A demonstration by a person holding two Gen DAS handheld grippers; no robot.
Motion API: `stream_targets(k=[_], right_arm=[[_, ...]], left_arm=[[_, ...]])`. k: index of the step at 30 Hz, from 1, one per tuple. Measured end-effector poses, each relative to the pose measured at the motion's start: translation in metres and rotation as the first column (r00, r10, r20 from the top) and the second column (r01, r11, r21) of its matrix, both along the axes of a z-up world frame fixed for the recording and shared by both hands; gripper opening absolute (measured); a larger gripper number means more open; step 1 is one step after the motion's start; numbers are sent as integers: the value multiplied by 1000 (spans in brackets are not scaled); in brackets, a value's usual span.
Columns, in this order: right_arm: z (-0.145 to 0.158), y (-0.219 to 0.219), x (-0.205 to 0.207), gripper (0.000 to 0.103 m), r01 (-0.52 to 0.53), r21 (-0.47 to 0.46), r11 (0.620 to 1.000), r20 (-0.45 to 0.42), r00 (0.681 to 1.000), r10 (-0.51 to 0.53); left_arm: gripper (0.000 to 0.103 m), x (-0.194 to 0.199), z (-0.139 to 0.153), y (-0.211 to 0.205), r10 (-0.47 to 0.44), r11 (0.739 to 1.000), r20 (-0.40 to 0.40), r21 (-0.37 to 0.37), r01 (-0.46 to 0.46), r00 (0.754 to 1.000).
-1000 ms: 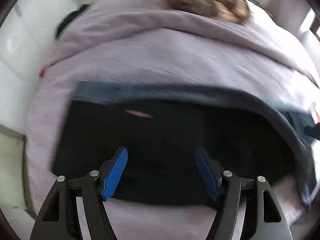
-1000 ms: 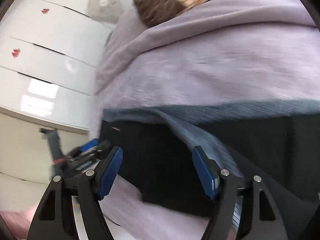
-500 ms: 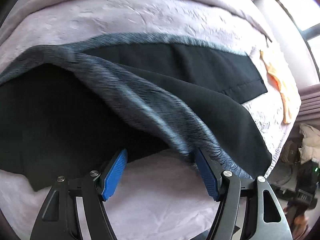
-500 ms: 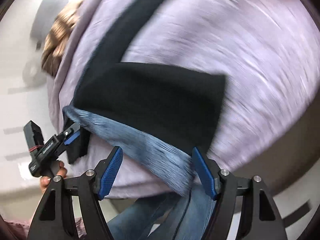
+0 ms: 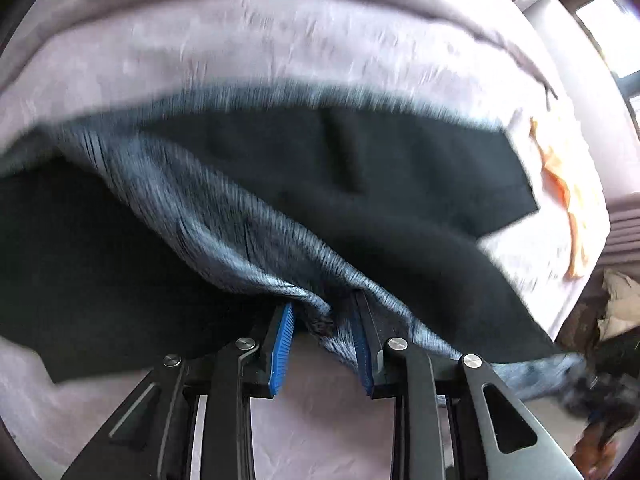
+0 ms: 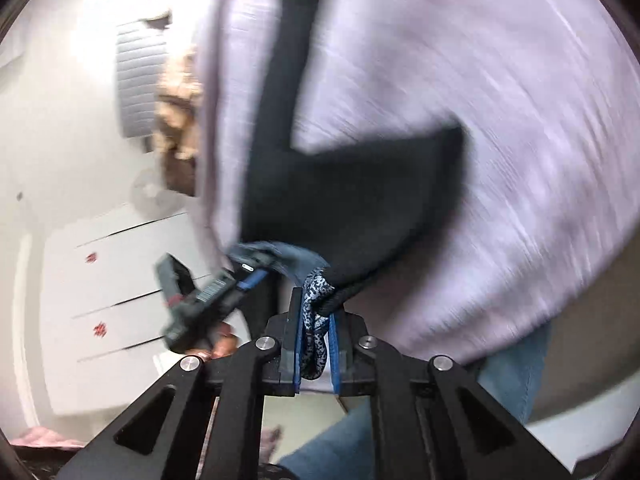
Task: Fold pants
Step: 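Lift the waistband with both grippers and fold it over onto the trouser legs, then open both grippers and lay the folded trousers flat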
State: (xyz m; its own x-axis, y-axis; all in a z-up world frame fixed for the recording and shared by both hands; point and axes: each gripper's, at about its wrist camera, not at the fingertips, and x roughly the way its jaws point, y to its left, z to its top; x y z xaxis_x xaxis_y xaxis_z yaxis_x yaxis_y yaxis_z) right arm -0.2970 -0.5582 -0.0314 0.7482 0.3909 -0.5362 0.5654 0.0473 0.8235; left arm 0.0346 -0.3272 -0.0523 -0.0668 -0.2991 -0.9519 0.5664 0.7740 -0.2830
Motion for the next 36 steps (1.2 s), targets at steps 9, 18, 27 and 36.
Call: stream_targets(k=[9,18,27,36], right_arm=[[31,-151,125,11,-46,-103,994,85,995,55],[13,-202,192,57,-206,-324,923,-180,972,154],[-9,-169,114,22,-87,-334,939,-327,944,-29],[26,-181,115,22,-93,-501,860,-406,903,-139]], left_arm=[[63,75,24,-60,84,996,233,-3,-85,969],[68,88,24,-39,70,993,325,71,-98,943],[68,50,-31,-21,57,973,243,203,-109,968],[68,73,-4,-22,76,978,319,162,-133,945]])
